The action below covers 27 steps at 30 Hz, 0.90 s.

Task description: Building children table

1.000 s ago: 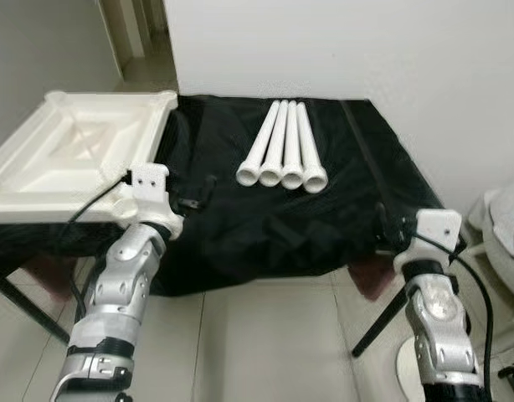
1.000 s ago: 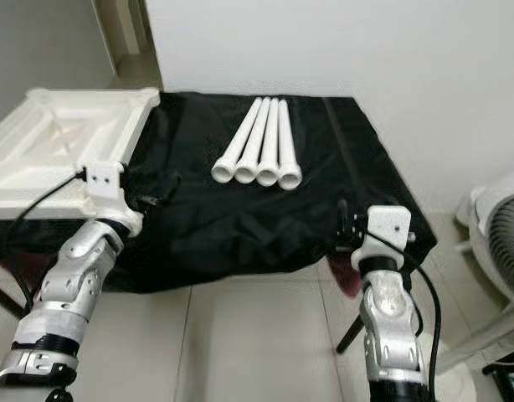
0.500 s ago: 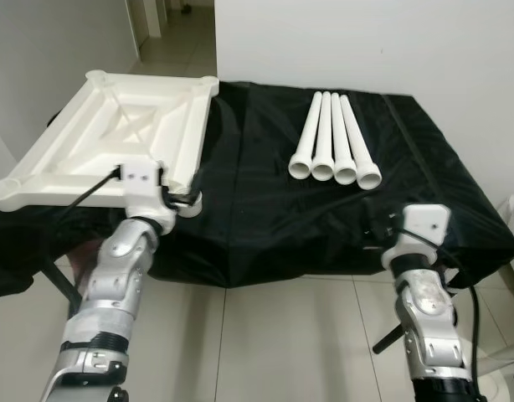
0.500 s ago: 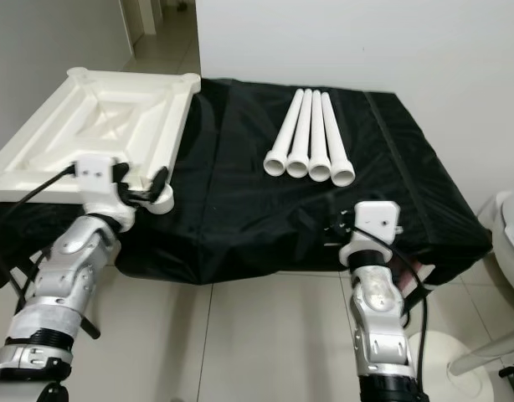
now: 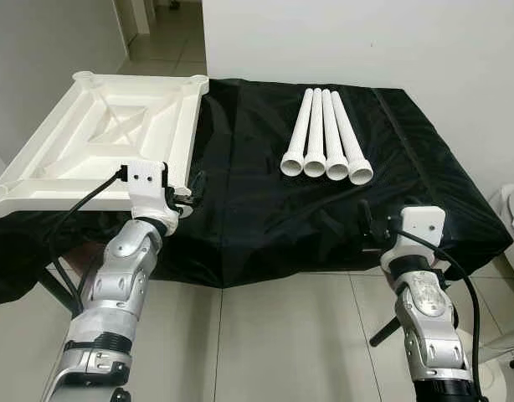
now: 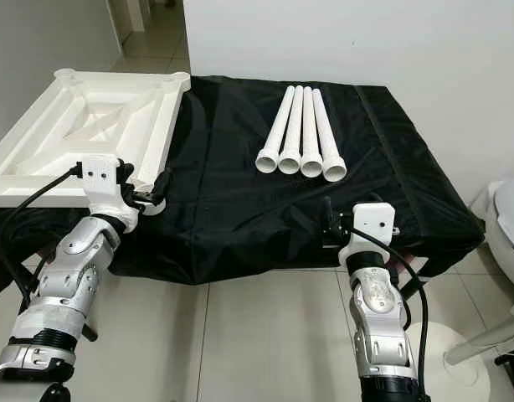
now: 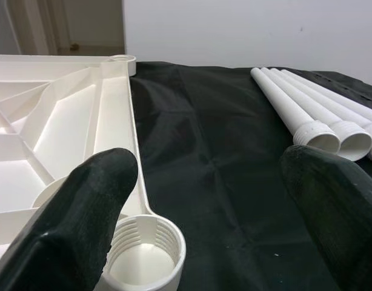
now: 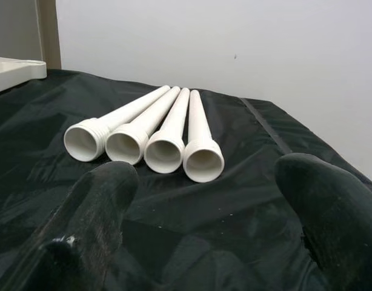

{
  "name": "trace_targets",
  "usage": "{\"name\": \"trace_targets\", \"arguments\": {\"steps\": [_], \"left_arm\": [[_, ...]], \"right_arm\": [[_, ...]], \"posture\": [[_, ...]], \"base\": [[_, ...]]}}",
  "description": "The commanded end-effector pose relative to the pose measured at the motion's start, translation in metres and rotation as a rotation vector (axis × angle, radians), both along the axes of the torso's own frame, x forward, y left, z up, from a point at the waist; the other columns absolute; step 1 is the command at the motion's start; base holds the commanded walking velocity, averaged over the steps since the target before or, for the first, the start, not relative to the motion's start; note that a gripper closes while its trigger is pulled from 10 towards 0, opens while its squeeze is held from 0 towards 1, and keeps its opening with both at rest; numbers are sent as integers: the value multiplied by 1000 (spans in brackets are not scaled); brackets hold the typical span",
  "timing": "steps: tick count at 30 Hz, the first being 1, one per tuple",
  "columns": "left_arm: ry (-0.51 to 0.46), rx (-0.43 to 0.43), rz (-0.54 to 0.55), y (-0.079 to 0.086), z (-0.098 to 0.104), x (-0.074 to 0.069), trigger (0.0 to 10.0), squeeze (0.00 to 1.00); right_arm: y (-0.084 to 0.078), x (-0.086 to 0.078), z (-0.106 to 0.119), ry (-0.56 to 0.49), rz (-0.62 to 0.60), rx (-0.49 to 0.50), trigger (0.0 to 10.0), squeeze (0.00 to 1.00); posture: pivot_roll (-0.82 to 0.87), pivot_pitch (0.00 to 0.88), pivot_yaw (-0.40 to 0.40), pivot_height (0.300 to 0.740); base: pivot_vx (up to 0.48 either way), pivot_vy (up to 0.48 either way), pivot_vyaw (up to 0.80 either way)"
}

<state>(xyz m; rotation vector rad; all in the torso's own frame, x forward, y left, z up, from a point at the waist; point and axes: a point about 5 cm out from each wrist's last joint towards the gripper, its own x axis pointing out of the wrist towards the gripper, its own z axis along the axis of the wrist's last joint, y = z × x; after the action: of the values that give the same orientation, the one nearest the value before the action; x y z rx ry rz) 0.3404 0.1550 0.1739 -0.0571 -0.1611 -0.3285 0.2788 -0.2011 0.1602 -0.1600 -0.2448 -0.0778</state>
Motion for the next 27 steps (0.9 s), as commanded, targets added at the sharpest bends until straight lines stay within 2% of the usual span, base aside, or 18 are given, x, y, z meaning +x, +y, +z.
{"name": "trace_targets", "arguments": {"steps": [1, 9, 27], "left_arm": [[-21, 11, -44, -3, 2, -3, 10000, 0], [-26, -2, -50, -5, 2, -3, 10000, 0], [-36, -1, -39, -2, 3, -4, 10000, 0]], "right_arm": [[-4, -1, -2, 4, -8, 2, 10000, 0], [-4, 0, 1, 4, 10, -19, 10000, 0], [-2, 4, 1, 4, 29, -28, 10000, 0]], "posture": [[23, 0, 9, 740], [21, 0, -2, 740], [32, 0, -9, 740]], "base": [[0, 0, 0], [261, 0, 0], [356, 0, 0]]}}
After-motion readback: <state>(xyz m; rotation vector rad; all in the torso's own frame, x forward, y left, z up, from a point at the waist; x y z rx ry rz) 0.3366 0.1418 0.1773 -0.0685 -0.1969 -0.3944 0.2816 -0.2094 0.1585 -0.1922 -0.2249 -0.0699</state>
